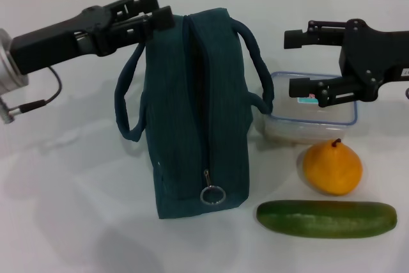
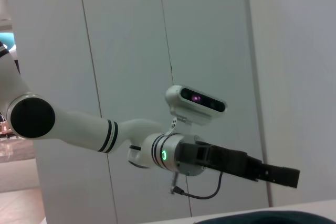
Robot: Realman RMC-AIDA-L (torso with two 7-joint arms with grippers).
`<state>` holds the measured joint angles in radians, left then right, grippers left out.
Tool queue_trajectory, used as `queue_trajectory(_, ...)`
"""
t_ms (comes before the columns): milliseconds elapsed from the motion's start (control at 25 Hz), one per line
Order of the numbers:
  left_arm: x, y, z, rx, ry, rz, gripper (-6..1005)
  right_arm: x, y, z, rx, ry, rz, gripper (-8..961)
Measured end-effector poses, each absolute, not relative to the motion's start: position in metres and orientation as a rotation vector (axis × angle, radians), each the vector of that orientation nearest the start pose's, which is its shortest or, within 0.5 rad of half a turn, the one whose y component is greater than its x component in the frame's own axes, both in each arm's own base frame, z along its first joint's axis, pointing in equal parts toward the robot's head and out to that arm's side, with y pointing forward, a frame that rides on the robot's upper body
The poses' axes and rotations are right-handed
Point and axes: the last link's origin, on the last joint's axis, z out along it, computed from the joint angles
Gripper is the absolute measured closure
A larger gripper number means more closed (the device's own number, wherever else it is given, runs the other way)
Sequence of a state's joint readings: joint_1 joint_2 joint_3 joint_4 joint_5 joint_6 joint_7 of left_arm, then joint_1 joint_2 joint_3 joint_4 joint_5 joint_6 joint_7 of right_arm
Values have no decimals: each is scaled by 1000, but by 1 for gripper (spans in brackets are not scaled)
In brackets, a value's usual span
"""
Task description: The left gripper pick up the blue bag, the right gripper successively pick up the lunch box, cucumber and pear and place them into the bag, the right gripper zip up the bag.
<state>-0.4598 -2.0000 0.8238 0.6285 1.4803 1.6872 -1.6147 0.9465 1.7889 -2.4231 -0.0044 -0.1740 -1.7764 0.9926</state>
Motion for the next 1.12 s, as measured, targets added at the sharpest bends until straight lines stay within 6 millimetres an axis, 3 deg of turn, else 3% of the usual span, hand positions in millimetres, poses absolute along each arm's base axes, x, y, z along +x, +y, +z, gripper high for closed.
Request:
queue_trajectory(320, -257, 314, 60, -2521, -987, -1113, 143, 169, 368, 24, -2988, 54, 1085, 116)
queue_trajectory(480, -266, 307, 59, -2496, -1019, -1104, 145, 168, 367, 23, -2989, 54, 1091, 116)
queue_trajectory(840, -258, 309, 53, -2538, -1040, -1102, 148, 162, 367, 17, -2992, 40, 1108, 115)
queue_trajectory(1120, -249, 324, 44, -2549, -1059, -1053, 150, 160, 372, 15, -2946, 54, 1116, 115)
